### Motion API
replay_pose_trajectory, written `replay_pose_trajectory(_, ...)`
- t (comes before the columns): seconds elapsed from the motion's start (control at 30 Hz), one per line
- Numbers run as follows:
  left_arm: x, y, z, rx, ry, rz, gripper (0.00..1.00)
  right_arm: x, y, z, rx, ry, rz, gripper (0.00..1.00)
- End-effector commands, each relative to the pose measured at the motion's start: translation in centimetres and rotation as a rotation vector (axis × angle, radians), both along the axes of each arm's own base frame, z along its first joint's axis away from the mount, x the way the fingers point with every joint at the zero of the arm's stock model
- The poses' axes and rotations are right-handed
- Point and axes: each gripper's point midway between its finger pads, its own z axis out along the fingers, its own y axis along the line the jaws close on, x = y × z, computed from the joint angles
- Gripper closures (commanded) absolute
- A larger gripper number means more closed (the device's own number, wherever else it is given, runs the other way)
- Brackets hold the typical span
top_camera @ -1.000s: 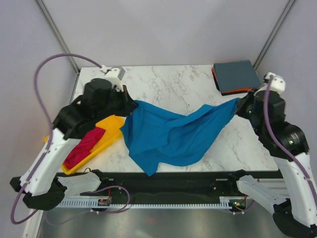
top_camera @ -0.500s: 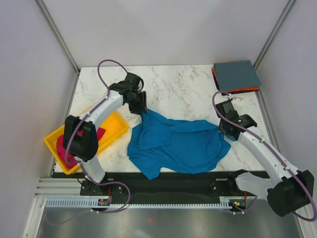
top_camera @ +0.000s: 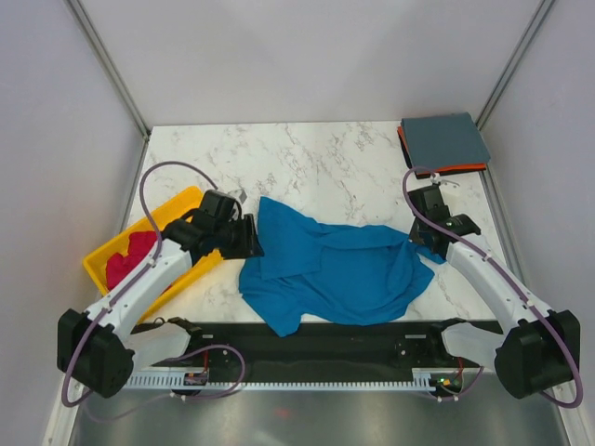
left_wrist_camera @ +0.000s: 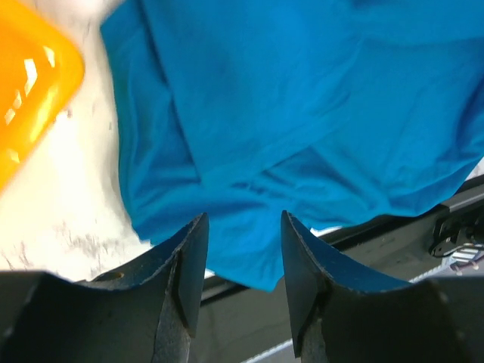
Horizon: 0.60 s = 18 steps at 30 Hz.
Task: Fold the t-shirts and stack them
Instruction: Flatten the tshirt out
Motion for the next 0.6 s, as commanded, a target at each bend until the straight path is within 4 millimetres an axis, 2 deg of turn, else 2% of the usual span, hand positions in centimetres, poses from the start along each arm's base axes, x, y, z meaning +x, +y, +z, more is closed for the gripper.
replay_pose_trajectory(0.0,-1.9,0.1,-0.3,-0.097,0.015,0.106,0.49,0.7,1.2,0.2,0.066,-0.047,0.028,1.00)
replay_pose_trajectory(0.03,-2.1,0.4,0.1,-0.114,-0.012,0.127,0.47,0.6,1.3,0.0,0.071,-0.042,0.032,1.00)
replay_pose_trajectory(0.1,-2.4,0.8,-0.6,-0.123,-0.011,0.173,0.46,0.4,1.5,-0.5,0.080,-0.031,0.031,1.00)
replay_pose_trajectory(0.2,-2.6,0.0,-1.1,-0.182,0.003,0.177,0.46,0.3,1.8,-0.6,0.099,-0.034,0.041,0.94)
replay_pose_trajectory(0.4,-3.1,-0.8,-3.0,-0.222,0.076,0.193,0.47,0.2,2.2,1.3,0.129,-0.074,0.062,0.65)
replay_pose_trajectory(0.47,-3.1,-0.9,-3.6,-0.239,0.078,0.209,0.47,0.2,2.3,1.8,0.141,-0.095,0.060,0.59)
replay_pose_trajectory(0.57,-2.6,-0.9,-4.2,-0.251,0.062,0.231,0.47,0.1,2.5,2.1,0.157,-0.109,0.063,0.56)
